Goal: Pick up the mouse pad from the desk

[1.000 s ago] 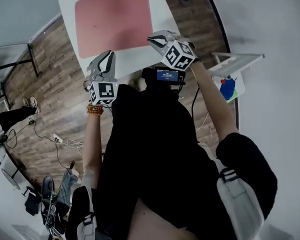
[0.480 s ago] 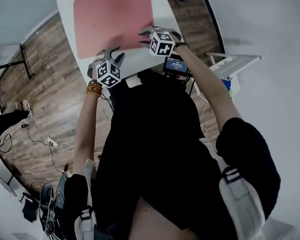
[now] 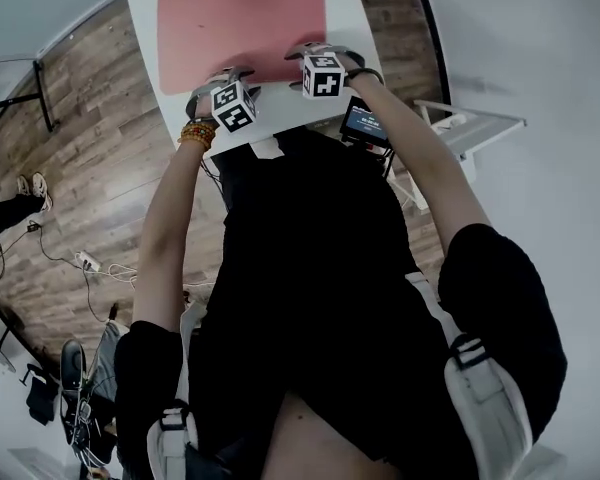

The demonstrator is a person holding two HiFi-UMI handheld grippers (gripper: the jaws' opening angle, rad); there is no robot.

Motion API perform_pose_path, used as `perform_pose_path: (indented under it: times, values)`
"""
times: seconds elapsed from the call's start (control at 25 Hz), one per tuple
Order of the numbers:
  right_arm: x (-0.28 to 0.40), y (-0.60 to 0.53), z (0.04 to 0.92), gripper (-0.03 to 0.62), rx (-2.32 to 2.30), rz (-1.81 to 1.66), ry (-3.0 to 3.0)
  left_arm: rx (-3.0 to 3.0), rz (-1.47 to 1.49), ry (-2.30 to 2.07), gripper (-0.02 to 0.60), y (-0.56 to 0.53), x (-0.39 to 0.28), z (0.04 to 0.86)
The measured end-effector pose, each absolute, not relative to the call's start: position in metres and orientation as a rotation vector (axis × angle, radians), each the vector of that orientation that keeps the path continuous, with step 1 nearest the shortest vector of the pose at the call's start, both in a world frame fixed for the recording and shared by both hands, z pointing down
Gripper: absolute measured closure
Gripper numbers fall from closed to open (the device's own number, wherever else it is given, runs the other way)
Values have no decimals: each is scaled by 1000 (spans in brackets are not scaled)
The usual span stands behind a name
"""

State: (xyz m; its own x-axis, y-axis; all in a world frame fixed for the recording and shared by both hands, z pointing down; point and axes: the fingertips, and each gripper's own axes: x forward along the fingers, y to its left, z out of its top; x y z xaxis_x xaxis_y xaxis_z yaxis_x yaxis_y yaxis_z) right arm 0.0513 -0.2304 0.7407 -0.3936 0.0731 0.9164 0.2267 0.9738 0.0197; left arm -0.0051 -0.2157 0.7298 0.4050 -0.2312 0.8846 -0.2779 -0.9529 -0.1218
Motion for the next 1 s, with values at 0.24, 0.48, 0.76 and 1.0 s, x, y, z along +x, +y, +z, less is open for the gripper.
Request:
perform_pose_path:
  times: [0.24,0.48,0.76,1.0]
  values:
    - [54,-228,757,283,-234,-142,-1942,2523,1627,-447,419,-215,-11,749]
    - [47,-233,753,311,-222,-118,-1943,2530,1620,-419,419,-217,-17,745]
    - [45,-239,753,364,-221,-100,-1929,2569,1485,-469,419,-231,-10,734]
    - [43,-237,752,381,-209,-75,-1934,2585,1511,-453,419,-234,-3,732]
